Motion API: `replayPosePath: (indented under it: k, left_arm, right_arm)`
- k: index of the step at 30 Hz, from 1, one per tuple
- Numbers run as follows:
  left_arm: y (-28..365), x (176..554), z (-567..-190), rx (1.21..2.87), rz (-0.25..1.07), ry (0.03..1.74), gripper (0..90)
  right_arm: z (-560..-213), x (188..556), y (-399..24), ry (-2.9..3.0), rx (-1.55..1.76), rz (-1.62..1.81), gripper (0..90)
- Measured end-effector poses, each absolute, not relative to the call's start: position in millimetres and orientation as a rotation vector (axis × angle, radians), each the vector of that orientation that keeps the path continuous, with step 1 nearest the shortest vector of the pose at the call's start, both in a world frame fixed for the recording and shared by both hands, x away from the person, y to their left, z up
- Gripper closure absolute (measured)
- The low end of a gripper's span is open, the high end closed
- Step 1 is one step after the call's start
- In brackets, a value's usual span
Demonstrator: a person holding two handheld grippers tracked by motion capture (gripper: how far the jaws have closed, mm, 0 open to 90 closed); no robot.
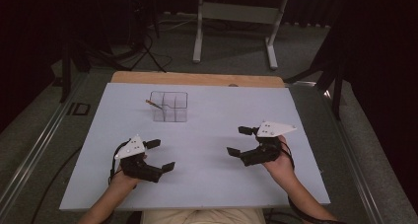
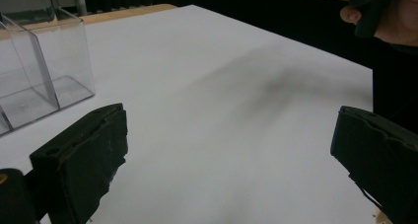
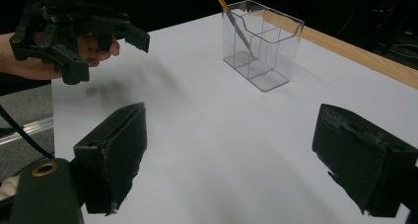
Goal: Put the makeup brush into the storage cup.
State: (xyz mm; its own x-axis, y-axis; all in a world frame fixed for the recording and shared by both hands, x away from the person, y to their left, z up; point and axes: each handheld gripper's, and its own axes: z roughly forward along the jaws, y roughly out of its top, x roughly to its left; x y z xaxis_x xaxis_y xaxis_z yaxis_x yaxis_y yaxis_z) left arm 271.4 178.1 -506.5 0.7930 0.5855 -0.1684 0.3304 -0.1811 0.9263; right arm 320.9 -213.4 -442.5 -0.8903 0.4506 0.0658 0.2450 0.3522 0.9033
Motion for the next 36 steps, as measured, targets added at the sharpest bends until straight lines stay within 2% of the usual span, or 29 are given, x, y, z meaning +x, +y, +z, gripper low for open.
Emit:
replayPosePath:
  k: [36]
  left_arm:
    - [180,271,-510,1.763,0.33,0.718,1.7]
  right_arm:
    - [-456,324,-212,2.452,0.645,1.505,13.6]
